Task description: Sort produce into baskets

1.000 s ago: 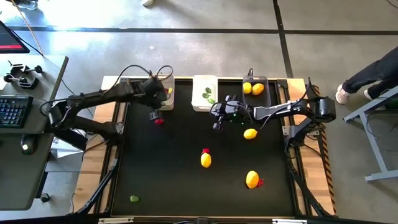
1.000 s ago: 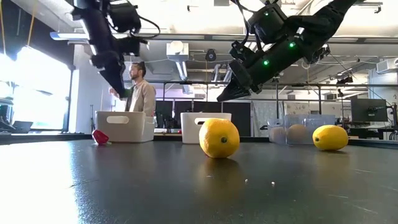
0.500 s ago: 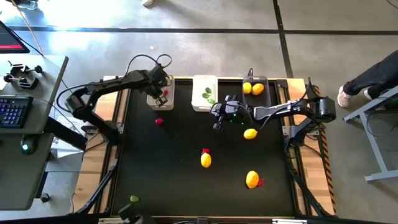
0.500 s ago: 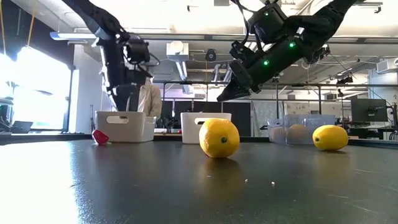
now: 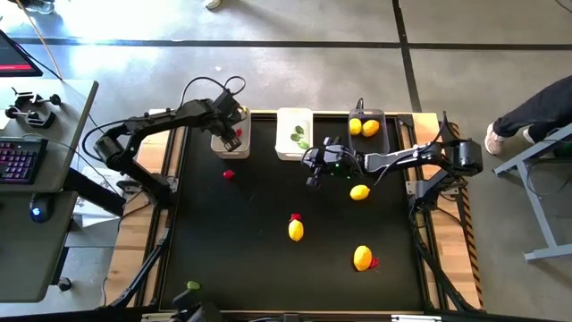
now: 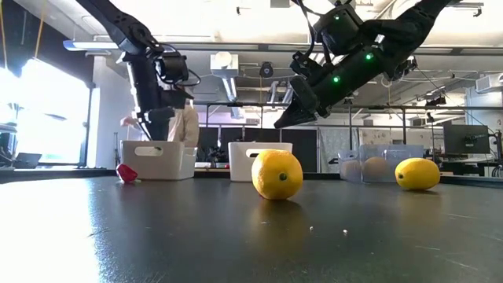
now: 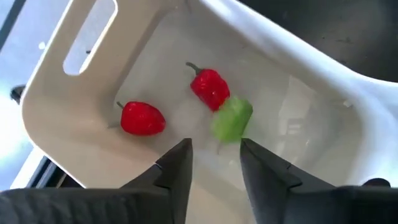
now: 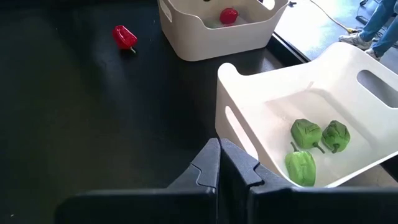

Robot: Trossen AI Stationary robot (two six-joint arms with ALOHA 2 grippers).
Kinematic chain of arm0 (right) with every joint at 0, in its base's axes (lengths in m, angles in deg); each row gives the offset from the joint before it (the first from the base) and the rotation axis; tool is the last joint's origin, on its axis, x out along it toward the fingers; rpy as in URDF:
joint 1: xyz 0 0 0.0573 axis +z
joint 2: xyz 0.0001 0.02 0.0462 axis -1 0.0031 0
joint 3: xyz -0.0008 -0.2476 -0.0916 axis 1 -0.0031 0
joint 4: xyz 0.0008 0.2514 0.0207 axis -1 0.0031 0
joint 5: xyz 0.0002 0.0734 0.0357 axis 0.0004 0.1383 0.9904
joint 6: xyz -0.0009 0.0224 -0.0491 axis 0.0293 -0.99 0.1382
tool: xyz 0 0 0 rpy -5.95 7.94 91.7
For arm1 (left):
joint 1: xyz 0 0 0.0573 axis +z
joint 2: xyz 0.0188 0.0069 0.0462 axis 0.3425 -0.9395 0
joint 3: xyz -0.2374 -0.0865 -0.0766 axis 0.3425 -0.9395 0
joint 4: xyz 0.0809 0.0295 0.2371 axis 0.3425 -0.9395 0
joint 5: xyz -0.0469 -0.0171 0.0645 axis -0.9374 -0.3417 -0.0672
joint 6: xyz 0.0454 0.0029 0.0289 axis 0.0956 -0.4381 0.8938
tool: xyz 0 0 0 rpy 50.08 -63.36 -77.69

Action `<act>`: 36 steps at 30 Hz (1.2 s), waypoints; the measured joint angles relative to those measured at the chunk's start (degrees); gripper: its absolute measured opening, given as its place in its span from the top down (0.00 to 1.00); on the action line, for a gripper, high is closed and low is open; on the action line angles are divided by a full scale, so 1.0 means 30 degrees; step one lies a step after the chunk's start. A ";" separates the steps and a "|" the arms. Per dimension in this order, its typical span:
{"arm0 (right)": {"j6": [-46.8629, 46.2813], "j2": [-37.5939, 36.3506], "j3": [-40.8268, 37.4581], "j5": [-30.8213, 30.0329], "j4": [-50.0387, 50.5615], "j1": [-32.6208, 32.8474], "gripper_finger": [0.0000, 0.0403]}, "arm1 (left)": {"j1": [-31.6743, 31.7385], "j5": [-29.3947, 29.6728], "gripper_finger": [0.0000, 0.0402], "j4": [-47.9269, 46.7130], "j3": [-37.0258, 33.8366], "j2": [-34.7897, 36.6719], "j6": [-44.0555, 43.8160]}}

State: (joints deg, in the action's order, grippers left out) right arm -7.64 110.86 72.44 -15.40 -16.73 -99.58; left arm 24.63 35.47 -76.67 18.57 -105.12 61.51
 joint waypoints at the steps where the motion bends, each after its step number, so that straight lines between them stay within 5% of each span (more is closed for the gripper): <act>1: 0.0034 0.0004 0.0000 0.0000 0.0003 0.0000 1.00 | 0.0001 0.0000 0.68 0.0085 0.0000 0.0000 0.0214; 11: 0.0144 0.0004 0.0000 0.0000 0.0004 0.0000 1.00 | 0.0030 -0.0015 0.64 0.0629 -0.0015 0.0545 0.0426; 20: 0.0488 0.0004 0.0000 0.0000 -0.0004 0.0000 1.00 | -0.1667 -0.1326 0.80 0.1151 -0.0255 0.3056 0.0874; 29: 0.0635 0.0004 0.0000 0.0000 -0.0241 0.0000 1.00 | -0.5417 -0.2038 0.98 0.7909 -0.4252 0.5536 0.0075; 36: 0.0638 0.0004 0.0000 0.0000 -0.0216 0.0000 1.00 | -0.8318 -0.3773 0.99 1.4705 -0.8532 0.7212 -0.1764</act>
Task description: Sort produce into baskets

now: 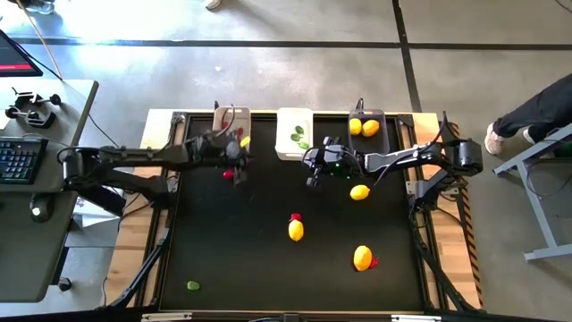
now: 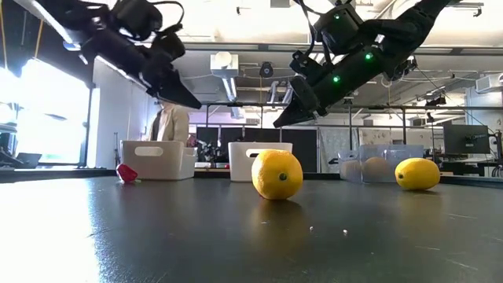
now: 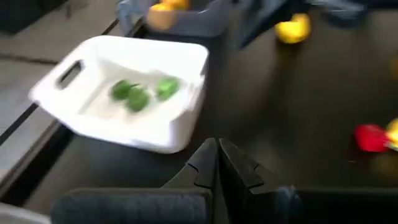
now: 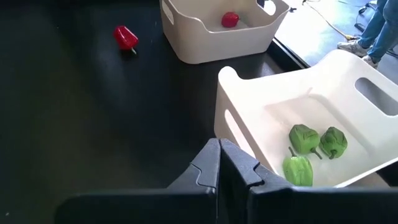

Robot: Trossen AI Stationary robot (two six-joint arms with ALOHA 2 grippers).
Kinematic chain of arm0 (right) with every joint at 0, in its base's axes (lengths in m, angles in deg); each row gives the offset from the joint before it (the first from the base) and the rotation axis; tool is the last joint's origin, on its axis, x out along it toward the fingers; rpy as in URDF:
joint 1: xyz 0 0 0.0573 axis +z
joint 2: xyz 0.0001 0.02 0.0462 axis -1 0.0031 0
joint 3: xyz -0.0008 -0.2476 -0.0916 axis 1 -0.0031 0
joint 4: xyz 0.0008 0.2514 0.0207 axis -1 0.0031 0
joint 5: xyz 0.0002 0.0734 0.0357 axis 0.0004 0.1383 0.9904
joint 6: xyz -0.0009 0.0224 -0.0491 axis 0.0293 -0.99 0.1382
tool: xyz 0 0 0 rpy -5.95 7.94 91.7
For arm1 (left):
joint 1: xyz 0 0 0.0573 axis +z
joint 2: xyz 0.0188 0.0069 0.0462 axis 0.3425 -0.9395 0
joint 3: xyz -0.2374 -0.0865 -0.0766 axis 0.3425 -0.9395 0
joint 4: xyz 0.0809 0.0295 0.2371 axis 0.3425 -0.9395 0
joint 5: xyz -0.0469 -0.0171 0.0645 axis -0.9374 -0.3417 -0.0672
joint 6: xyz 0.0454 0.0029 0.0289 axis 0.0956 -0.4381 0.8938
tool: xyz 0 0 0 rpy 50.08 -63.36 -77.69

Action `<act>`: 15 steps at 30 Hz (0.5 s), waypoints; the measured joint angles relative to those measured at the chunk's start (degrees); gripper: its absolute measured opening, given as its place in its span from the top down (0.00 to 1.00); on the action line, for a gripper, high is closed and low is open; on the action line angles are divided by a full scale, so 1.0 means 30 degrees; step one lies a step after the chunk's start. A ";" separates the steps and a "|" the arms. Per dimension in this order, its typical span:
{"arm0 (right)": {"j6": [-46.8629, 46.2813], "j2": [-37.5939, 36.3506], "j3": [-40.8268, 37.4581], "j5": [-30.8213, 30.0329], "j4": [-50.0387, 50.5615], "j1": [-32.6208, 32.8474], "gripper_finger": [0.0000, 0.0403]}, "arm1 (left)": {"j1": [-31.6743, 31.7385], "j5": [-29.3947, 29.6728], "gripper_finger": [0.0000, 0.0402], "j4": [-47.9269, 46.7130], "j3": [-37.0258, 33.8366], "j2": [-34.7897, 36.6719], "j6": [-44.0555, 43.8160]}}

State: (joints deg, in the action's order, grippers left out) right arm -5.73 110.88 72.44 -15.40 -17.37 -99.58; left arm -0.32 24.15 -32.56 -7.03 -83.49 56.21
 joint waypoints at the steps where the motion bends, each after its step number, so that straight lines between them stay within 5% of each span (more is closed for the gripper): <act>1: -0.0005 0.0000 0.0000 0.0000 0.0084 0.0000 1.00 | -0.0458 -0.0005 0.99 0.0730 -0.0519 0.0134 -0.0025; 15: -0.0770 0.0000 0.0000 0.0889 0.1560 0.0693 1.00 | -0.5062 -0.0001 0.99 0.9043 -0.5228 0.0306 0.0483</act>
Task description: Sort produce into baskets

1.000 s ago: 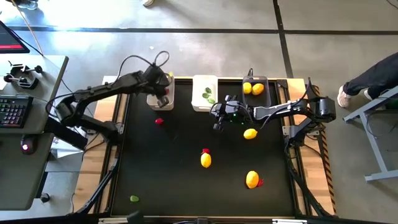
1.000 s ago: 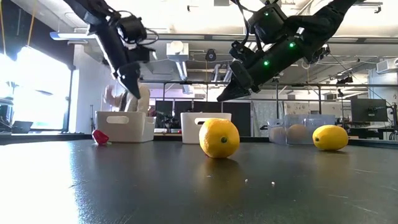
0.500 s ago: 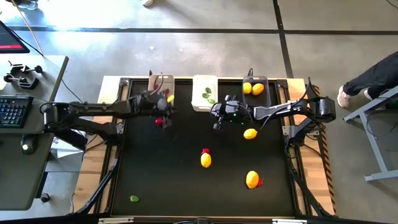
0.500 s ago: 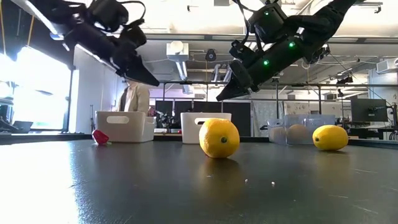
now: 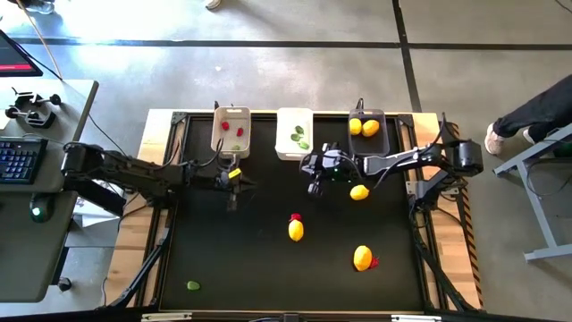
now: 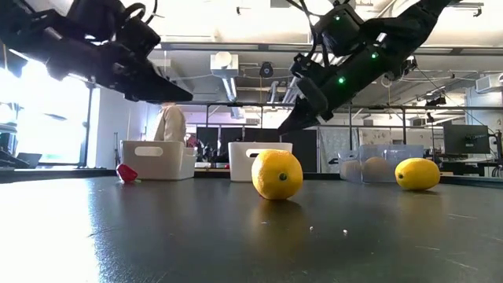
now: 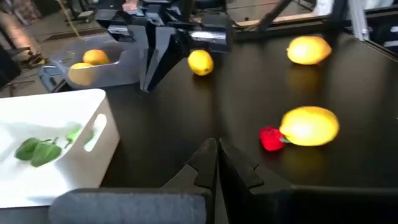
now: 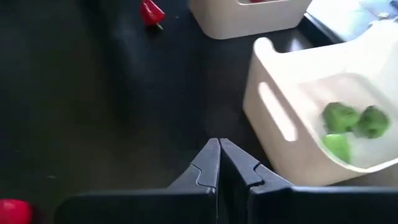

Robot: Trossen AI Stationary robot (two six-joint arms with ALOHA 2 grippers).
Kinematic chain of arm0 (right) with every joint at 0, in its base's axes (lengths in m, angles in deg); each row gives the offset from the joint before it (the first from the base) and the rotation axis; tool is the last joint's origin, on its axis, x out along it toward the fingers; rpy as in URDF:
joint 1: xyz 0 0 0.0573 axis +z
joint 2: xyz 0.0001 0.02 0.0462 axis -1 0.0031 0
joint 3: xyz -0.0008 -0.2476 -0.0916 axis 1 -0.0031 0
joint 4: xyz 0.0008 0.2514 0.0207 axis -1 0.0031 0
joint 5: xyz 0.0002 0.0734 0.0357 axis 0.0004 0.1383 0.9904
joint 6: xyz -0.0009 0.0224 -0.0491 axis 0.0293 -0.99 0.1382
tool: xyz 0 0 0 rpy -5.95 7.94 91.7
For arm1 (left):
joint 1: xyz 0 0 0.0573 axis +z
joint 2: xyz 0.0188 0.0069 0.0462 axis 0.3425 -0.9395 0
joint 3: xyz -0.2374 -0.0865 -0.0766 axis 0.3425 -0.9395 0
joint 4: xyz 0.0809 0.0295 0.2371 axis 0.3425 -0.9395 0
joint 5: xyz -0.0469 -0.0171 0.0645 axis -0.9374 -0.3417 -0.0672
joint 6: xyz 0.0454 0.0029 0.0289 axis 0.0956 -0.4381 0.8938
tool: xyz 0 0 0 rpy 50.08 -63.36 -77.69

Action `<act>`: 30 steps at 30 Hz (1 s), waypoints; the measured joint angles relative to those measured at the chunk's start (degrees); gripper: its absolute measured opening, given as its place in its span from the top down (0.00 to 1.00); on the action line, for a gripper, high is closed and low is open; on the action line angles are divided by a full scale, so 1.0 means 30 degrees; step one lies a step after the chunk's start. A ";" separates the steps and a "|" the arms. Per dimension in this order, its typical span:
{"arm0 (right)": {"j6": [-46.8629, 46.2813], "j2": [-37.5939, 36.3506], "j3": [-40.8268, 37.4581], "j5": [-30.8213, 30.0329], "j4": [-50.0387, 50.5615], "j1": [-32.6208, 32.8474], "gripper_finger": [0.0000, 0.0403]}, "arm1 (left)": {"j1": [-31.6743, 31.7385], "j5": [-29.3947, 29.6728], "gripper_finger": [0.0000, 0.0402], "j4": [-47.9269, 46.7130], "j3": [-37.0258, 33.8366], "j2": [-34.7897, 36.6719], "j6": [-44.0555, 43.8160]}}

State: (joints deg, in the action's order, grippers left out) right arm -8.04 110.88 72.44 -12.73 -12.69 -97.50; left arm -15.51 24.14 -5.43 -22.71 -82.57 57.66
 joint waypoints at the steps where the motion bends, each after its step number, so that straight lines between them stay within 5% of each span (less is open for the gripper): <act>1: -0.0360 0.0000 0.0000 0.0134 -0.0007 0.0147 1.00 | -0.0126 0.0000 0.99 0.0034 -0.0119 -0.0007 0.0000; 8: -0.2321 0.0000 0.0000 0.1144 0.0192 0.1904 0.93 | -0.0778 0.0044 0.99 0.0226 -0.0710 -0.0007 0.0000; 20: -0.2825 0.0391 0.0000 -0.0372 0.0136 0.5312 0.65 | -0.1668 -0.0737 0.99 0.0276 -0.0761 -0.0396 0.0000; 30: -0.3045 0.0838 -0.0007 -0.1107 -0.0189 0.5704 0.63 | -0.3035 -0.0714 0.99 0.1743 0.0977 -0.4560 0.0037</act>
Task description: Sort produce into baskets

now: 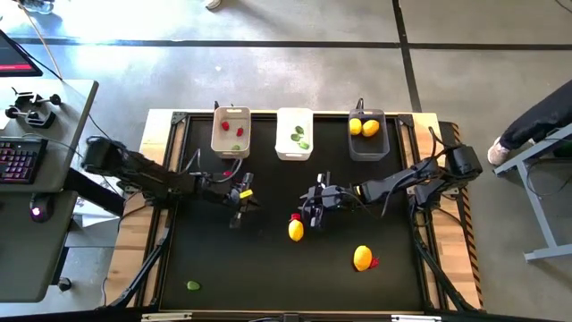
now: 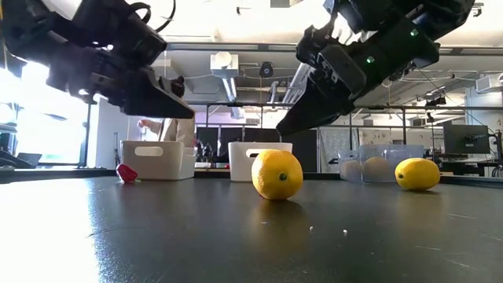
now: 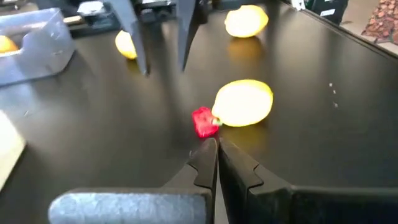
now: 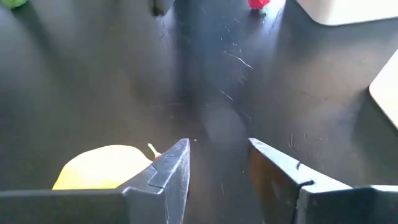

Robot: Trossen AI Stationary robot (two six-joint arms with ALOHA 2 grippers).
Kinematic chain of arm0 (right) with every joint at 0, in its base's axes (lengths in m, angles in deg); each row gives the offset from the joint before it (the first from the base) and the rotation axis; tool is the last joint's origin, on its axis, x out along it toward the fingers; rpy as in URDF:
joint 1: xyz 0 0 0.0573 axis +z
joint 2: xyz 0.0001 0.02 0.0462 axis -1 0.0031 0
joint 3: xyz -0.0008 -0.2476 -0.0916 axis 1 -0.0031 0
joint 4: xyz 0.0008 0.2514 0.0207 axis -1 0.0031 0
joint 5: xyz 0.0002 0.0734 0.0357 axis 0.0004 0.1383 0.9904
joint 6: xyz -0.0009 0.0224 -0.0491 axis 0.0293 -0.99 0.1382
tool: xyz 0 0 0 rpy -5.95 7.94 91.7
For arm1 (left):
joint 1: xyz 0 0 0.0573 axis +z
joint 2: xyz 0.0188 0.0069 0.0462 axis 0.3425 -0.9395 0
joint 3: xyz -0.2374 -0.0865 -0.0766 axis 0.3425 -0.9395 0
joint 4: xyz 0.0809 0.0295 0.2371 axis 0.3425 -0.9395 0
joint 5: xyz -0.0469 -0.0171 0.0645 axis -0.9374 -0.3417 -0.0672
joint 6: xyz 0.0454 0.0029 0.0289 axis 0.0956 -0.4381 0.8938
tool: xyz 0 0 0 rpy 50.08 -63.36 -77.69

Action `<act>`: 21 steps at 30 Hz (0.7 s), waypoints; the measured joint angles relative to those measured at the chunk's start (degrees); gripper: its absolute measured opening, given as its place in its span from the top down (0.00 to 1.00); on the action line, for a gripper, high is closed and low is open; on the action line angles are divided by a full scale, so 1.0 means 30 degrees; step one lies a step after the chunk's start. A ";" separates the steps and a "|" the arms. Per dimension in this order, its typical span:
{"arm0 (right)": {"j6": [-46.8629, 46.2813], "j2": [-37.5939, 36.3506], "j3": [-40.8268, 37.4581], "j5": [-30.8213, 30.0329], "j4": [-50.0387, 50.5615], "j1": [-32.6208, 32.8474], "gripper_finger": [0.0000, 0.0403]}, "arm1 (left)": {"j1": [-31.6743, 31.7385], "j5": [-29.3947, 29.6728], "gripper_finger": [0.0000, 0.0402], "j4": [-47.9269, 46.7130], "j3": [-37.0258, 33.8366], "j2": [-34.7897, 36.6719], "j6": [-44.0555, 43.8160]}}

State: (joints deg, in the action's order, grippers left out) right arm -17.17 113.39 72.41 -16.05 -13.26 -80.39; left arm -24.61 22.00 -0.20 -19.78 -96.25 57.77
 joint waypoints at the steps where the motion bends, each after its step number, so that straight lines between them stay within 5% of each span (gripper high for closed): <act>1: -0.0162 0.0000 0.0000 0.0000 0.0033 0.0007 0.63 | -0.0103 0.0000 0.99 0.0473 0.0218 -0.0587 0.0007; 12: -0.0342 0.0000 0.0000 0.0000 0.0568 0.0001 0.63 | -0.1033 0.0000 0.98 0.2123 0.2730 -0.5415 0.0238; 21: -0.0342 0.0000 0.0000 -0.0026 0.0687 0.0000 0.63 | -0.1785 0.0000 0.82 0.2194 0.4561 -0.7735 0.0632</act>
State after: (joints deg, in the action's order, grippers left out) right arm -18.20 113.39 72.41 -16.13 -11.20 -80.39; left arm -29.97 22.00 6.38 -6.09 -119.45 59.67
